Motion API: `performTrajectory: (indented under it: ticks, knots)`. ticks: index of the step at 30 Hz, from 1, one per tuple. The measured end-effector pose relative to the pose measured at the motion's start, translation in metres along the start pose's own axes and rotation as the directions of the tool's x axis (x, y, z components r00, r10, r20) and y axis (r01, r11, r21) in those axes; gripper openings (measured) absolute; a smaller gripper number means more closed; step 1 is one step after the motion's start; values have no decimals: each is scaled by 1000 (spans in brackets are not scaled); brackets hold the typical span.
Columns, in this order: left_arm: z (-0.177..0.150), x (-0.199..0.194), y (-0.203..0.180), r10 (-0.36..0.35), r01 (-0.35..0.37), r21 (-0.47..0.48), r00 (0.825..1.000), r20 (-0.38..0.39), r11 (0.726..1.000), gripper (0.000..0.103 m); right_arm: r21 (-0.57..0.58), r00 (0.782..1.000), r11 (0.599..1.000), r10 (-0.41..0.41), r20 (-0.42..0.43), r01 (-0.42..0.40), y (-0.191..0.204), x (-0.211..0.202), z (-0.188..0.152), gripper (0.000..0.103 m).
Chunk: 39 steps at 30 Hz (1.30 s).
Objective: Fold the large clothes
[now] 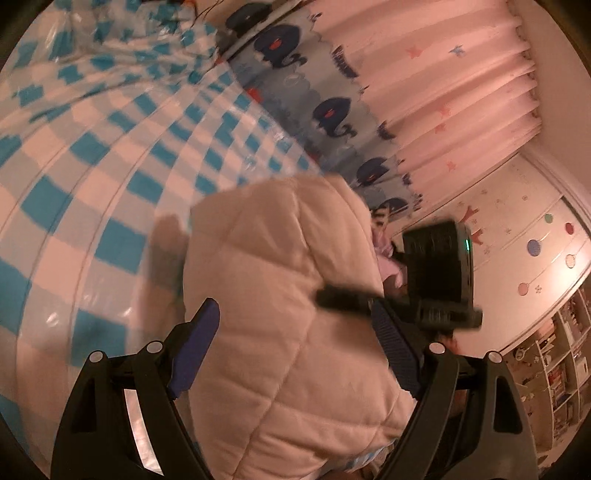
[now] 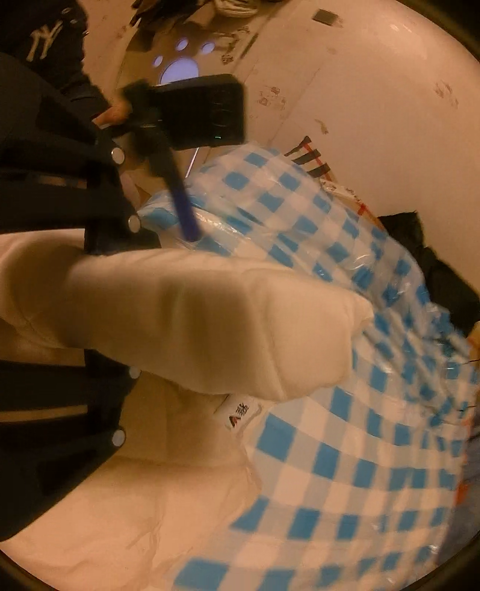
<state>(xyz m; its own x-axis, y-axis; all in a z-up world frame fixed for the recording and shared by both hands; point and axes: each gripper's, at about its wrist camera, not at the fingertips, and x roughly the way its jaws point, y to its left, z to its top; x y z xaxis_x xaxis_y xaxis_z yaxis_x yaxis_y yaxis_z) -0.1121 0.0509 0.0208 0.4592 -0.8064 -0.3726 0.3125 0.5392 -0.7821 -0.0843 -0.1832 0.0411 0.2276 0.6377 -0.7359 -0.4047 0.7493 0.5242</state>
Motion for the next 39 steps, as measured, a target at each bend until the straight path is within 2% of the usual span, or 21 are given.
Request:
performTrajectory:
  ticks: [4, 6, 9, 12, 15, 16, 17, 18, 19, 20, 22, 24, 27, 29, 31, 32, 34, 35, 37, 38, 39]
  knots:
    - [4, 12, -51, -103, 103, 66, 995, 7, 993, 80, 8, 995, 1000, -3, 96, 2, 0, -64, -38, 30]
    - [-1, 33, -82, -164, 167, 105, 986, -36, 980, 81, 41, 989, 999, 0, 145, -6, -12, -93, -68, 30]
    - [-22, 80, -117, -192, 214, 147, 970, -146, 966, 81, 127, 973, 991, 19, 229, -49, -44, -120, -115, 29]
    - [-47, 128, -125, -170, 211, 154, 955, -242, 965, 81, 243, 959, 965, 30, 282, -102, -89, -124, -153, 29]
    - [-73, 175, -120, -54, 121, 197, 948, -315, 973, 81, 381, 956, 910, 49, 288, -162, -142, -110, -188, 36]
    - [-75, 181, -119, -18, 90, 219, 951, -310, 972, 81, 393, 945, 901, 55, 321, -186, -148, -114, -197, 40]
    - [-77, 183, -118, 13, 64, 249, 955, -297, 966, 83, 393, 912, 890, 56, 407, -230, -153, -130, -211, 44]
    - [-76, 182, -118, 15, 63, 252, 955, -295, 966, 84, 401, 878, 881, 34, 477, -252, -157, -145, -224, 56]
    - [-74, 180, -114, 6, 69, 243, 955, -296, 968, 84, 417, 856, 870, 11, 516, -262, -161, -155, -233, 66]
    - [-72, 178, -110, -4, 75, 230, 955, -297, 970, 85, 455, 830, 849, -36, 557, -269, -171, -168, -246, 69]
    - [-70, 177, -103, -12, 77, 210, 956, -292, 975, 85, 516, 829, 818, -90, 552, -255, -188, -175, -257, 70]
    - [-69, 174, -99, -32, 90, 194, 959, -282, 977, 85, 550, 848, 786, -63, 526, -283, -204, -167, -256, 70]
    - [-71, 168, -98, -47, 96, 182, 965, -256, 979, 85, 530, 876, 799, -10, 481, -282, -203, -147, -228, 71]
    - [-71, 163, -96, -55, 97, 169, 970, -237, 981, 85, 480, 870, 824, 30, 492, -300, -194, -142, -208, 72]
    - [-70, 158, -92, -61, 94, 152, 976, -209, 984, 85, 391, 844, 851, 106, 526, -350, -179, -141, -180, 74]
    - [-68, 154, -88, -66, 93, 137, 979, -191, 986, 85, 367, 841, 861, 118, 527, -351, -173, -140, -170, 78]
    - [-66, 150, -82, -77, 96, 110, 982, -170, 989, 85, 382, 874, 876, 86, 479, -296, -165, -132, -153, 84]
    - [-66, 150, -80, -79, 96, 101, 983, -164, 990, 85, 388, 884, 873, 96, 457, -295, -168, -126, -146, 86]
    - [-65, 149, -78, -80, 93, 81, 987, -142, 992, 85, 397, 889, 866, 106, 446, -303, -174, -118, -137, 86]
    - [-65, 149, -78, -79, 88, 69, 989, -127, 994, 85, 397, 877, 854, 131, 462, -337, -178, -117, -128, 86]
    - [-64, 150, -80, -74, 82, 64, 990, -116, 995, 86, 382, 855, 845, 154, 495, -373, -180, -125, -128, 86]
